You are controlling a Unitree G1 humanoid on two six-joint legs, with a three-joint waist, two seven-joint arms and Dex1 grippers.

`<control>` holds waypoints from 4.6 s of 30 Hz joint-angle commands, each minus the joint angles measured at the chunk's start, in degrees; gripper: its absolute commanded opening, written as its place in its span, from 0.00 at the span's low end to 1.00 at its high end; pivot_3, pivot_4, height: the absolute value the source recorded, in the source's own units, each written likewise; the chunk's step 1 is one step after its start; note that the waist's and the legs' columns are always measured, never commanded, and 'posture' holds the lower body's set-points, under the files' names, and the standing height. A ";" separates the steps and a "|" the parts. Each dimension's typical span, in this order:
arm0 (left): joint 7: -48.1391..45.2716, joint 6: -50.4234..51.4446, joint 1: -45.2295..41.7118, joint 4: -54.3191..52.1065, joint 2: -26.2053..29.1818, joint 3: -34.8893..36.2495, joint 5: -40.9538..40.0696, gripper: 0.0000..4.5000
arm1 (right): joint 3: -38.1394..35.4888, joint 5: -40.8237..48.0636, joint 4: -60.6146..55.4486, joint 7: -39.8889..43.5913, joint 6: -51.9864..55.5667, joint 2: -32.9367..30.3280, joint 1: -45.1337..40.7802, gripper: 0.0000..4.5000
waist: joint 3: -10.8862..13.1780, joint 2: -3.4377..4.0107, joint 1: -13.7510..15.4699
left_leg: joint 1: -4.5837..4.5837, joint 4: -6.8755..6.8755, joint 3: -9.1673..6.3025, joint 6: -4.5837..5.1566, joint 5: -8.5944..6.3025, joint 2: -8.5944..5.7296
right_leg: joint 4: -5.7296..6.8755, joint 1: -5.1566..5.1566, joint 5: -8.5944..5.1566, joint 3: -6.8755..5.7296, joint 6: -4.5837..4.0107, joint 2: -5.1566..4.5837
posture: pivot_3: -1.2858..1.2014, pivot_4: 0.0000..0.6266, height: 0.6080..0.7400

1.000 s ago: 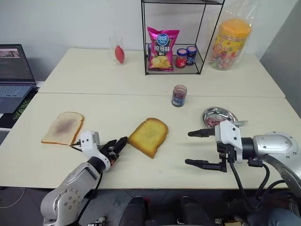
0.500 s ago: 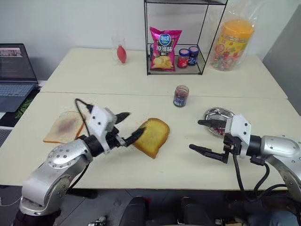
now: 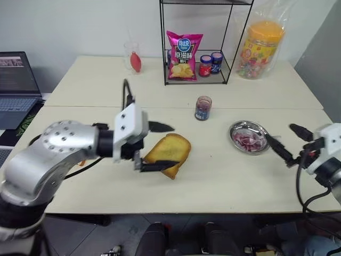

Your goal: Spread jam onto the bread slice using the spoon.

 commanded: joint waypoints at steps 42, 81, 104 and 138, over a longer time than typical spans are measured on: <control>-4.62 -0.96 -4.33 1.10 -2.03 -10.23 14.80 0.99 | -5.82 18.51 40.04 -13.21 11.65 8.50 -27.13 1.00 | 0.07 0.19 -1.40 | 0.03 -0.08 0.26 0.02 -0.01 0.11 | 0.12 -0.15 0.10 0.21 0.12 0.19 | 0.52 0.24 1.00; 5.11 3.20 1.34 5.10 0.15 2.05 18.66 1.00 | -4.44 27.83 18.48 -20.62 16.53 5.94 -29.36 0.01 | 0.11 0.28 -1.46 | 0.03 -0.07 0.27 0.02 0.00 0.15 | 0.16 -0.17 0.12 0.24 0.14 0.17 | 0.52 0.24 1.00; 11.10 7.64 5.61 4.84 -4.10 9.05 13.08 1.00 | 23.74 -1.82 47.66 -8.85 -7.45 14.52 -63.36 0.01 | 0.13 0.29 -2.56 | -0.09 -0.10 0.34 0.02 -0.01 0.14 | 0.19 -0.37 0.32 0.22 -0.13 0.10 | 0.52 0.24 1.00; 12.67 10.92 3.91 3.20 -3.03 7.35 9.79 1.00 | 30.26 -26.39 79.60 -2.05 -35.50 20.52 -69.45 0.01 | 0.13 0.29 -2.76 | 0.02 -0.07 0.31 -0.02 0.01 0.12 | 0.59 -0.42 0.32 0.25 -0.17 0.05 | 0.52 0.24 1.00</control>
